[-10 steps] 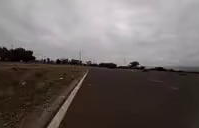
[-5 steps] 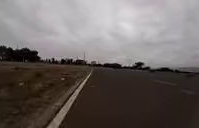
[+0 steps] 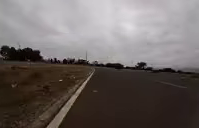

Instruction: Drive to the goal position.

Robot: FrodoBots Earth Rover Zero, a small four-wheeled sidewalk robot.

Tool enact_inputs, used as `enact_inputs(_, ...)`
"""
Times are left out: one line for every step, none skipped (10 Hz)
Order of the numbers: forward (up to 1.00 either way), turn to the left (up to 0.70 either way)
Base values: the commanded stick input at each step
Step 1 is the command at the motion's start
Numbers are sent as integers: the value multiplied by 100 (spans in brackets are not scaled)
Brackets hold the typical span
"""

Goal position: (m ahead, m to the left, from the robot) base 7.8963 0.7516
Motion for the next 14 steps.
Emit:
enact_inputs(85, -23)
enact_inputs(85, 0)
enact_inputs(85, 0)
enact_inputs(85, -3)
enact_inputs(85, -17)
enact_inputs(85, 0)
enact_inputs(85, 0)
enact_inputs(85, -24)
enact_inputs(85, -9)
enact_inputs(85, -3)
enact_inputs(85, -12)
enact_inputs(85, -13)
enact_inputs(85, -4)
enact_inputs(85, 0)
